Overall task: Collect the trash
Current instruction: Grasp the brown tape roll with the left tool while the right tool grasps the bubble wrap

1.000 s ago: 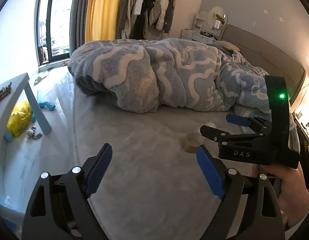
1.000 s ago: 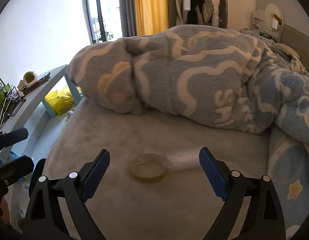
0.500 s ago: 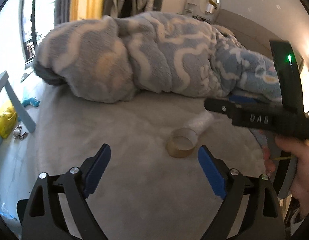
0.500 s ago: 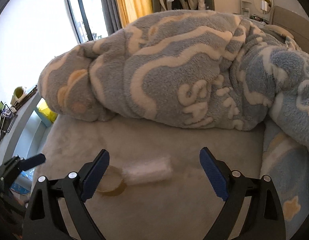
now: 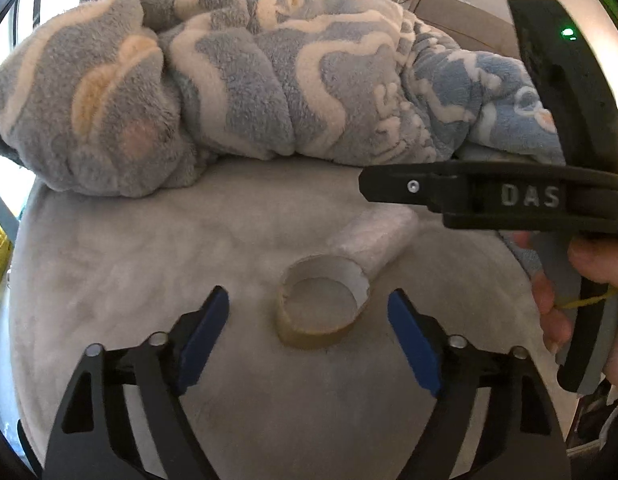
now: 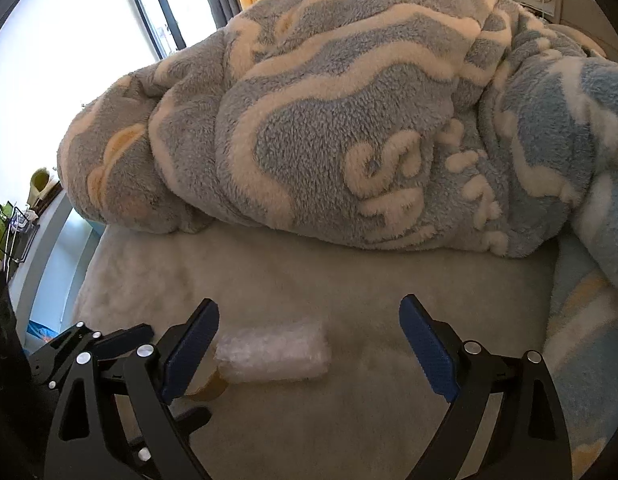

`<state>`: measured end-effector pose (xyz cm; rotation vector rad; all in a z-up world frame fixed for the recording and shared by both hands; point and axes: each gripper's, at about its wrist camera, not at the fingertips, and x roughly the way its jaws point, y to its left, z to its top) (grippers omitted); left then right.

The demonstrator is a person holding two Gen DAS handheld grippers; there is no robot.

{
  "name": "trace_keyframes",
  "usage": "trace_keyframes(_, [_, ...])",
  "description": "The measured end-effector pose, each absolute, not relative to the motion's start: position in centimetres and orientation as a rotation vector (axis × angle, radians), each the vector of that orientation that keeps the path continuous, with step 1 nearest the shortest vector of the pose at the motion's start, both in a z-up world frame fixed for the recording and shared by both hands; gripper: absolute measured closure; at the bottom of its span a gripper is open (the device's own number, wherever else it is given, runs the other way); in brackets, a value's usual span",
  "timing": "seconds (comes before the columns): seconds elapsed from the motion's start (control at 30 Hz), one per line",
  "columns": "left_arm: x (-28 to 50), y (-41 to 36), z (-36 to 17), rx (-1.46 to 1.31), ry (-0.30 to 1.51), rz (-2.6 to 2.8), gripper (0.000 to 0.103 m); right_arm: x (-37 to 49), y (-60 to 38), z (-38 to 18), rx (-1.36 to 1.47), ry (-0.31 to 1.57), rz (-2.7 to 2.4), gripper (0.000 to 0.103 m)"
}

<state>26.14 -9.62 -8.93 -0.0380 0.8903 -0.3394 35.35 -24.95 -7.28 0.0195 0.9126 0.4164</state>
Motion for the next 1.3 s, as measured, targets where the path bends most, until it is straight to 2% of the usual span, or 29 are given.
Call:
trace_keyframes(0.17, [27.0,-9.5,-9.4,-0.079,0.904,-0.328,0.034,35.6,-24.7,-7.3,0.009,0.918,0.430,0.011])
trace_keyframes(0.23, [26.9,-9.4,-9.2,-0.086,0.897,-0.336,0.044,35.7,-24.5,-7.4,0.014,0.925,0.433,0.011])
trace_keyframes(0.33, [26.6,-9.2,-8.9,-0.101,0.890,-0.360,0.054,35.8,-24.3,-7.6,0.025,0.932,0.441,0.011])
trace_keyframes(0.53, [26.3,-9.0,-9.0,-0.113,0.918,-0.374,0.051,35.5,-23.2,-8.1,0.003,0.947,0.444,0.011])
trace_keyframes(1.0, [24.9,-6.4,-7.3,-0.110,0.875,-0.311,0.054,35.1,-20.5,-8.4,-0.010,0.959,0.429,0.011])
trace_keyframes(1.2, [23.6,-4.0,-6.2,-0.123,0.857,-0.287,0.054,34.2,-18.6,-9.5,-0.155,0.972,0.367,0.011])
trace_keyframes(1.23, [23.4,-3.7,-5.9,-0.125,0.854,-0.286,0.054,34.0,-18.2,-9.7,-0.175,0.973,0.364,0.017])
trace_keyframes(1.3, [22.9,-3.1,-5.5,-0.128,0.849,-0.285,0.054,33.6,-17.5,-9.7,-0.229,0.965,0.340,0.037])
